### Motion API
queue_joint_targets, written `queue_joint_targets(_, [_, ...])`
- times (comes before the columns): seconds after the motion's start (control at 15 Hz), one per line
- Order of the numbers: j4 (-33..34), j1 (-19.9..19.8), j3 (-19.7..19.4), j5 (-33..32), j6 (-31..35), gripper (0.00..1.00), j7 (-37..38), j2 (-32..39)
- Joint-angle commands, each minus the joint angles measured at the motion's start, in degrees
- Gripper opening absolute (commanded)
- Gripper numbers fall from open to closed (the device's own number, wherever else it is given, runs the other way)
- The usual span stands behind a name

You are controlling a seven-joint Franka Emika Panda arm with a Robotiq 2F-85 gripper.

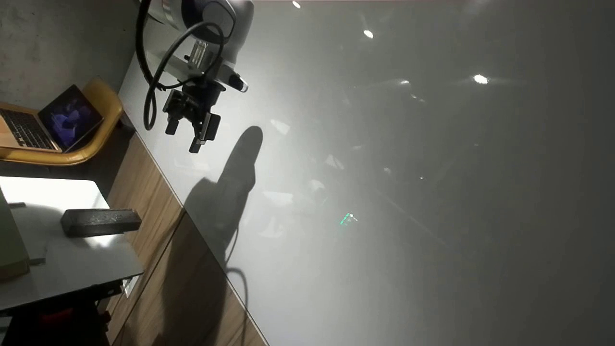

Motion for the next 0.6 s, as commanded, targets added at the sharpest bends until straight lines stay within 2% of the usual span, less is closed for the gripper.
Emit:
queue_joint_targets(0.0, [0.08, -0.34, 0.47, 0.11, -0.50, 1.00, -0.07, -1.13])
queue_joint_targets(0.53, [-0.21, -0.36, 0.61, 0.15, -1.15, 1.00, -0.10, -3.30])
